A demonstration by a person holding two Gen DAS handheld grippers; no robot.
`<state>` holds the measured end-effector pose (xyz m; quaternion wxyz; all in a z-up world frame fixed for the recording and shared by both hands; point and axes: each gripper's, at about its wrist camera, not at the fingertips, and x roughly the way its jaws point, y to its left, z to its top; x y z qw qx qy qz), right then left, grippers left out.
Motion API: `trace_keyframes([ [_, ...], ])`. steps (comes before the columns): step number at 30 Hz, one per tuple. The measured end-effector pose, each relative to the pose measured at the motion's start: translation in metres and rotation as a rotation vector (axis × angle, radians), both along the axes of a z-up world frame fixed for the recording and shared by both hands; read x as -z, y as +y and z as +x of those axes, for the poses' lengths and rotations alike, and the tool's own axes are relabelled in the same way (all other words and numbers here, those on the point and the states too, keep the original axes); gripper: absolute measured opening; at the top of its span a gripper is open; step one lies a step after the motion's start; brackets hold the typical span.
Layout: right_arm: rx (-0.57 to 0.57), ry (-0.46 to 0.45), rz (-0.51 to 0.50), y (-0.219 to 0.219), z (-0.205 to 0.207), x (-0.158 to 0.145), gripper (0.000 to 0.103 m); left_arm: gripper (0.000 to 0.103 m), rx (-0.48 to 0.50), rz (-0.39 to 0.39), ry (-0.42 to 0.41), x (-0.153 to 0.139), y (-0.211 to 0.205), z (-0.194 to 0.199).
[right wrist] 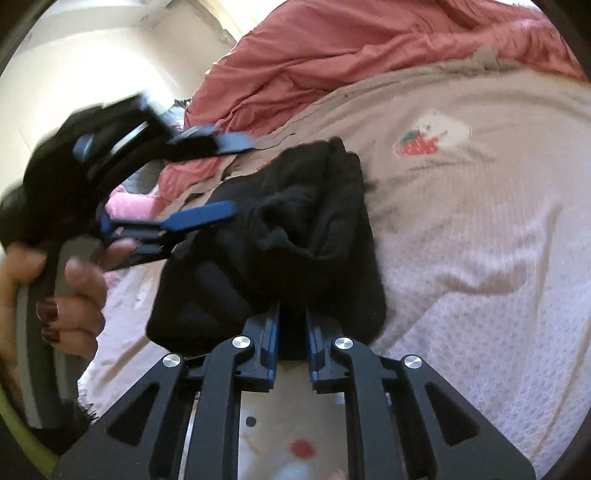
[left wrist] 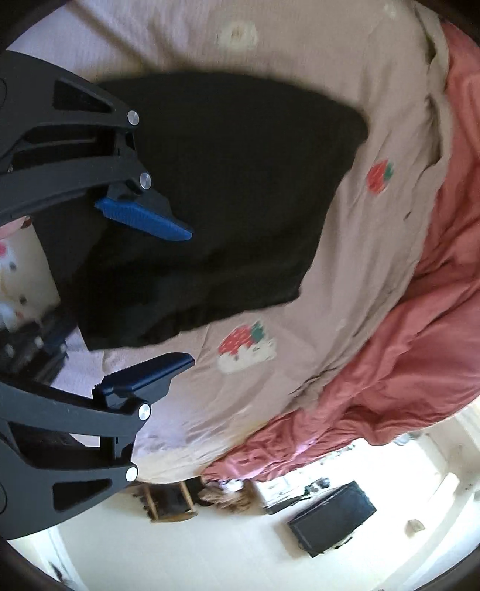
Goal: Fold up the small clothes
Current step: 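Open the right tool and lift it off the folded shirt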
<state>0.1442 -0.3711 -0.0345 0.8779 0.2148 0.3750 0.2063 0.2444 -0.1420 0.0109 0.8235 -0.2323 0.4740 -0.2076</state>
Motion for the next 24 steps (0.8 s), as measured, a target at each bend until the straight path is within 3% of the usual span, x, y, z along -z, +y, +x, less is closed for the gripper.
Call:
trace_keyframes([
  [2,-0.007,-0.015,-0.03,0.002,-0.005,-0.003,0.016,0.054,-0.047,0.037,-0.051,-0.005,0.02,-0.012],
  [5,-0.01,-0.022,-0.073,0.001,-0.011,-0.005,0.017,0.051,-0.129,0.235,-0.117,-0.007,0.043,-0.03],
  [8,0.004,-0.028,-0.109,-0.01,-0.008,-0.011,0.022,0.052,-0.151,0.358,-0.138,0.004,0.056,-0.045],
  [10,0.02,-0.042,-0.13,-0.017,-0.005,-0.017,0.036,0.053,-0.138,0.365,-0.146,0.014,0.062,-0.052],
  [14,0.026,-0.077,-0.147,-0.021,-0.001,-0.035,0.04,0.053,-0.107,0.341,-0.137,0.025,0.061,-0.055],
  [16,-0.011,-0.078,-0.139,-0.016,0.007,-0.042,0.055,0.054,-0.098,0.347,-0.143,0.025,0.058,-0.058],
  [20,-0.083,-0.113,-0.187,0.004,0.02,-0.053,0.057,0.055,-0.08,0.355,-0.146,0.026,0.056,-0.062],
  [24,-0.141,-0.081,-0.252,0.018,0.035,-0.049,0.06,0.056,-0.074,0.353,-0.139,0.028,0.056,-0.064],
])
